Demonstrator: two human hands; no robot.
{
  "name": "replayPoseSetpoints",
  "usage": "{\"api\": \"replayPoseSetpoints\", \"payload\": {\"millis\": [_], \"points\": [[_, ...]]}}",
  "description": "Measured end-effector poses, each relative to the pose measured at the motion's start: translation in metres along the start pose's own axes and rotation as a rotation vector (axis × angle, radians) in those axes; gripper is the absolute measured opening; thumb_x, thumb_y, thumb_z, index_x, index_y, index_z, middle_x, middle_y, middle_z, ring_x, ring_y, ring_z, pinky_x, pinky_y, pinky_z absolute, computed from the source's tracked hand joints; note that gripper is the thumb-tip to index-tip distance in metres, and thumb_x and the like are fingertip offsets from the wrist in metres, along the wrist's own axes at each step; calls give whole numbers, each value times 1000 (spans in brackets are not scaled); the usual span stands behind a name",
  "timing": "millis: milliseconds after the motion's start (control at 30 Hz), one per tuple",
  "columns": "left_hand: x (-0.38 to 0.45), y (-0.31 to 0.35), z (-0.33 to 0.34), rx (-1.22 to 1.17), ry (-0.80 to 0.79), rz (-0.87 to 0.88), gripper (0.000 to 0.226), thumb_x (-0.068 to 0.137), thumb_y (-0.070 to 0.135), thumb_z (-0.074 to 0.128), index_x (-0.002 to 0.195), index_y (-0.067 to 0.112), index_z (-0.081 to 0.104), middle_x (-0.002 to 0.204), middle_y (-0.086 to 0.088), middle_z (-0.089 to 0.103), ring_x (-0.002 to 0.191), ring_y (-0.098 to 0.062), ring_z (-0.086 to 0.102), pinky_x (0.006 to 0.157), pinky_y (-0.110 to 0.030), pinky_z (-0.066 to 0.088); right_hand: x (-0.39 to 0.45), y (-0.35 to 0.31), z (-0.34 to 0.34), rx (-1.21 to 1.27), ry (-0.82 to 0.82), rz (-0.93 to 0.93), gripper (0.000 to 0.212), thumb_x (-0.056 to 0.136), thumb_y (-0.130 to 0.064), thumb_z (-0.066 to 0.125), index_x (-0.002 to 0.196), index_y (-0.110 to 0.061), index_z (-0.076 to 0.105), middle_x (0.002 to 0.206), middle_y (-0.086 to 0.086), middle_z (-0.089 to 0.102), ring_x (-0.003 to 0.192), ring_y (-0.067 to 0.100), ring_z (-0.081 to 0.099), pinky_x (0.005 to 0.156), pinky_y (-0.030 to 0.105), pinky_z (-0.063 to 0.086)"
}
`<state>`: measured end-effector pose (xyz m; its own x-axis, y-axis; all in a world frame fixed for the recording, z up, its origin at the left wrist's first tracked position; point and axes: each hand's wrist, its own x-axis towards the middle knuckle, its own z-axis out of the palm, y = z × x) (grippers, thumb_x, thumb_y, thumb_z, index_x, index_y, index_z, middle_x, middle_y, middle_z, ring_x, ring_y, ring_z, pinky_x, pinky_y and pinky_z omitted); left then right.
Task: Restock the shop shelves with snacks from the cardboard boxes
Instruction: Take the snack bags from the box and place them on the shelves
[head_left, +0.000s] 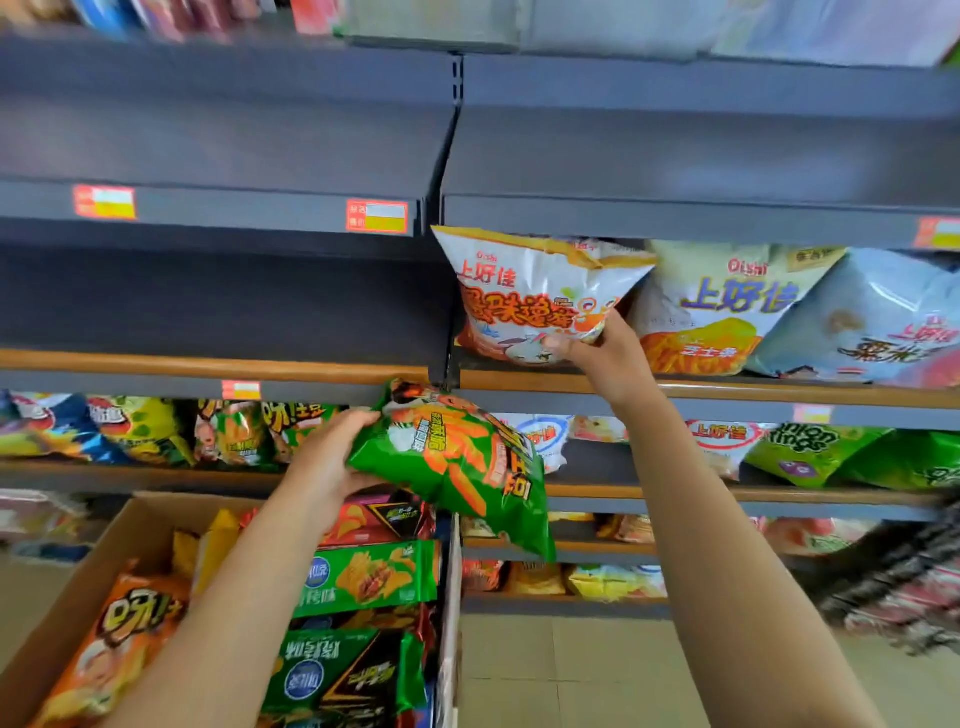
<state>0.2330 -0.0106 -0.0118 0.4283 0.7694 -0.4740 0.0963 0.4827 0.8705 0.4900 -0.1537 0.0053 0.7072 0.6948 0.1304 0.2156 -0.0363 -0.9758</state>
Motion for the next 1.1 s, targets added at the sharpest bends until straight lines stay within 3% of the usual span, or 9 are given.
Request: {"api": "replayPoseSetpoints", "payload": {"millis": [167, 300, 433, 600, 667, 767, 900, 1000, 1100], "points": [[5, 2, 10, 1, 34, 4, 8, 99, 14, 56, 95, 13, 63, 111, -16, 65, 102, -28, 64, 75, -44, 57, 28, 9, -9, -62, -26, 23, 40, 94, -15, 67, 132, -16, 53, 118, -10, 66, 102, -6, 64, 88, 18, 53], [1, -3, 6, -138, 36, -18, 6, 98, 10, 58, 102, 11, 62, 108, -9, 62, 94, -23, 61, 71, -32, 55, 34, 9, -10, -165, 75, 50, 54, 96, -32, 64, 141, -13, 40, 128, -4, 59, 119, 13, 57, 102, 31, 45], [-7, -8, -8, -202, 91, -53, 62, 80, -11, 72, 136, 8, 53, 138, -8, 51, 127, -25, 49, 101, -26, 40, 15, 4, 8, -298, 257, 84, 62, 99, -36, 57, 150, -11, 31, 138, 5, 54, 125, 23, 51, 99, 32, 41], [-13, -16, -49, -397, 142, 36, 7, 97, 18, 57, 97, 13, 62, 94, -6, 64, 84, -21, 65, 68, -32, 52, -59, -8, 47, -294, 481, -95, 29, 96, -20, 59, 122, -10, 52, 114, 3, 57, 108, 19, 55, 89, 34, 47], [-15, -22, -61, -388, 145, 51, 12, 99, 19, 54, 93, 13, 63, 88, -6, 67, 72, -17, 68, 53, -25, 52, -100, -12, 66, -247, 413, 22, 12, 96, -18, 55, 91, -7, 56, 85, 8, 60, 76, 14, 54, 72, 34, 43], [-22, -29, -75, -457, 144, 47, 13, 98, 20, 55, 102, 12, 64, 101, -13, 71, 80, -20, 72, 54, -25, 55, -144, -23, 91, -165, -28, 311, 56, 101, -34, 51, 63, 7, 53, 59, 18, 58, 54, 19, 51, 63, 39, 46], [-24, -34, -87, -414, 188, 88, 20, 92, 12, 62, 112, 18, 63, 112, -11, 69, 93, -24, 69, 73, -36, 54, -155, -18, 115, -204, -711, 569, 82, 83, -84, 37, 103, -15, 75, 95, 4, 77, 86, 17, 74, 85, 37, 58], [-31, -39, -86, -432, 146, 113, 38, 92, 4, 62, 127, 19, 59, 113, -13, 70, 99, -28, 71, 81, -44, 57, -154, -8, 141, -140, -661, 660, 101, 68, -96, 38, 140, -27, 49, 115, -1, 72, 101, 14, 71, 91, 41, 59], [-37, -50, -90, -287, 35, 164, 63, 88, -3, 65, 139, 31, 50, 118, -9, 68, 103, -25, 71, 84, -46, 56, -157, -7, 174, 451, -433, 873, 96, 70, -88, 39, 134, -18, 53, 118, 14, 72, 108, 29, 70, 92, 47, 56]]}}
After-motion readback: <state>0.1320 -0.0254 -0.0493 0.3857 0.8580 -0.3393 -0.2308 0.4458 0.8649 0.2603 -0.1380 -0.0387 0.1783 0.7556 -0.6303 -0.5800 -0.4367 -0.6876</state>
